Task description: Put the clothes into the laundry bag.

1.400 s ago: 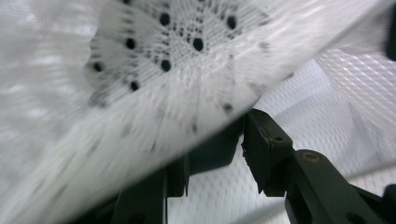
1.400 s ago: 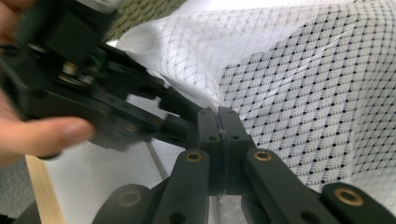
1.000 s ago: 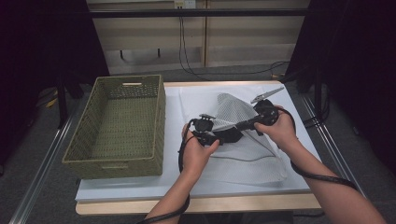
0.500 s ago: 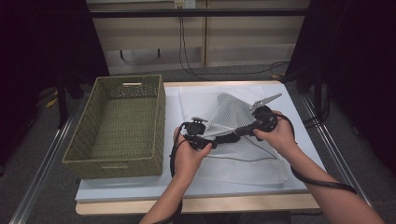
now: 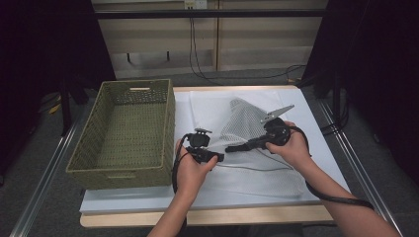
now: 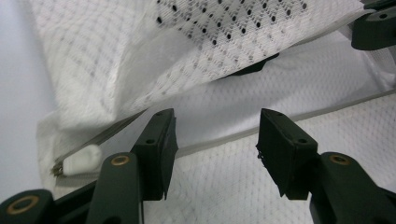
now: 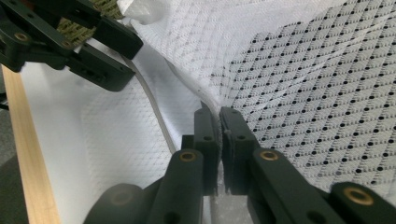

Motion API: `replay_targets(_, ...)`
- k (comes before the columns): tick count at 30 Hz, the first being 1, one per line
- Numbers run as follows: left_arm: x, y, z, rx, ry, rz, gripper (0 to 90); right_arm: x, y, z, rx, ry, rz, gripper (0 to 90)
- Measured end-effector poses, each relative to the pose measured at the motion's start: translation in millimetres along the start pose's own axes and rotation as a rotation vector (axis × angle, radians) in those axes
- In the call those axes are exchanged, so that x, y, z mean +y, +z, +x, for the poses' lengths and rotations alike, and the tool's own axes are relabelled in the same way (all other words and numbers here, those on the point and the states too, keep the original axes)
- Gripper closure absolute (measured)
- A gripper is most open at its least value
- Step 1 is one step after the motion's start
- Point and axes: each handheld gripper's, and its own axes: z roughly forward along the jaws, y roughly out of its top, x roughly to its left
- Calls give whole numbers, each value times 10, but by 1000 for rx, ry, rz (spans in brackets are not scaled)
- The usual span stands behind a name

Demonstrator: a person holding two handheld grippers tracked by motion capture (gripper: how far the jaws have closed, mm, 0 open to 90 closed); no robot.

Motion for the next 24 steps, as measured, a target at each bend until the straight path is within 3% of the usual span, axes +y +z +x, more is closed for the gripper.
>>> replay_targets(4,-33,-37,31,4,-20,-10,455,-38,43,19,-3,-18,5,838)
replay_targets(17,-92,-161,126,32,-29,-25,387,-138,119,112,6,-59,27,785)
replay_targets(21,-116,-173,135,45,-41,-43,358,-170,129,136,9,-61,26,737)
replay_targets(24,-138,-195,161,56,-29,-34,336,-197,132,144,6,-55,27,665)
